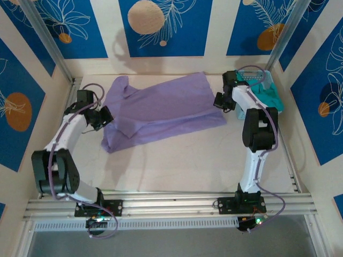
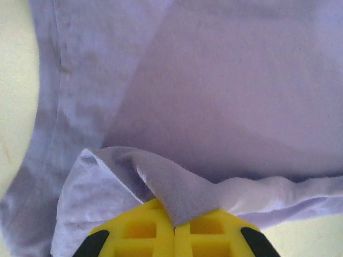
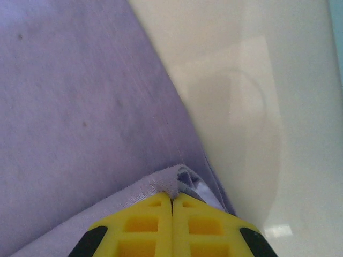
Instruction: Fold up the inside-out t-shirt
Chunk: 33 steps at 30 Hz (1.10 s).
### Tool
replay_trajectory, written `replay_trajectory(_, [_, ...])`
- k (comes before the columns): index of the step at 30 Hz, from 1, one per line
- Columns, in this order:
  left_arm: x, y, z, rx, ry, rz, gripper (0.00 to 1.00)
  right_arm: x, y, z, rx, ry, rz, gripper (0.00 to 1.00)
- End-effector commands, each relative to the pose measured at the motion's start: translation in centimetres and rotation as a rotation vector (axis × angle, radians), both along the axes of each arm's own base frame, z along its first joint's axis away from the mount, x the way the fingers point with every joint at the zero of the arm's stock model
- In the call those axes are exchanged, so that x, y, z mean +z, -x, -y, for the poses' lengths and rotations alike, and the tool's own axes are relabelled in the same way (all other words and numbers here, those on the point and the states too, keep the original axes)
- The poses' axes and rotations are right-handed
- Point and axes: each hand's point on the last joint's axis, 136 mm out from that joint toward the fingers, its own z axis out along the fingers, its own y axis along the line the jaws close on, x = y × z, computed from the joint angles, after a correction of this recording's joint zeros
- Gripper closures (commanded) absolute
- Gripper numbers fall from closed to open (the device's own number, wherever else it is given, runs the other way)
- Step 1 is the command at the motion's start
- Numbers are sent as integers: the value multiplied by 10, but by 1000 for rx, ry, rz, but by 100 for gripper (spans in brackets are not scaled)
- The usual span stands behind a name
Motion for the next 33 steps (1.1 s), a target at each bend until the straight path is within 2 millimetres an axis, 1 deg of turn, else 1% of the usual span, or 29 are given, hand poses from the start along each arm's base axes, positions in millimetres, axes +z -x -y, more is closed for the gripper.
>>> replay_trajectory(1, [-1, -52, -11, 46, 12, 77, 84, -5, -17, -3, 12, 1, -8, 82])
replay_trajectory(2, [-4, -62, -12, 52, 23, 74, 79, -5, -21, -2, 16, 6, -5, 78])
replay_trajectory(3, [-7, -74, -15, 57, 20, 82, 70, -3, -24, -2, 21, 16, 6, 73])
replay_trajectory(4, [-10, -79, -23, 80, -4, 75, 57, 1, -24, -1, 22, 25, 11, 68])
replay_trajectory(6, [-12, -78, -32, 88, -56, 63, 46, 9, -16, 2, 29, 57, 28, 61])
replay_trajectory(8, [-10, -64, -36, 101, -100, 66, 41, 16, -3, -1, 61, 72, 51, 59])
replay_trajectory(9, [-8, -53, -35, 109, -100, 83, 40, 18, 6, -7, 92, 65, 63, 58])
replay_trajectory(10, [-9, -40, -29, 110, -92, 100, 38, 18, 15, -16, 129, 52, 70, 57])
replay_trajectory(12, [-12, -16, -13, 94, -61, 128, 35, 12, 28, -32, 192, 46, 65, 56])
replay_trajectory(14, [-22, 5, 6, 53, -27, 130, 33, 1, 31, -39, 236, 62, 49, 57])
replay_trajectory(15, [-30, 13, 14, 43, -12, 119, 33, -8, 30, -37, 241, 76, 30, 57])
replay_trajectory(16, [-37, 19, 21, 26, 8, 110, 33, -15, 29, -37, 243, 79, 7, 58])
replay_trajectory(18, [-50, 23, 37, -31, 55, 91, 33, -29, 25, -36, 253, 90, -35, 60])
replay_trajectory(20, [-61, 26, 44, -63, 61, 55, 34, -38, 27, -33, 262, 115, -86, 62])
replay_trajectory(23, [-72, 30, 49, -84, 75, 31, 33, -50, 43, -24, 269, 164, -179, 67])
replay_trajectory(26, [-86, 38, 50, -94, 71, -4, 33, -57, 69, -10, 262, 215, -282, 73])
replay_trajectory(29, [-104, 52, 49, -113, 61, -57, 33, -61, 102, 1, 234, 241, -366, 73])
replay_trajectory(31, [-115, 65, 49, -123, 59, -90, 33, -61, 129, 12, 200, 265, -420, 73])
replay_trajectory(32, [-118, 71, 49, -126, 57, -100, 33, -60, 141, 18, 175, 278, -446, 73])
replay_trajectory(33, [-120, 78, 49, -127, 58, -109, 33, -56, 153, 24, 150, 296, -457, 73])
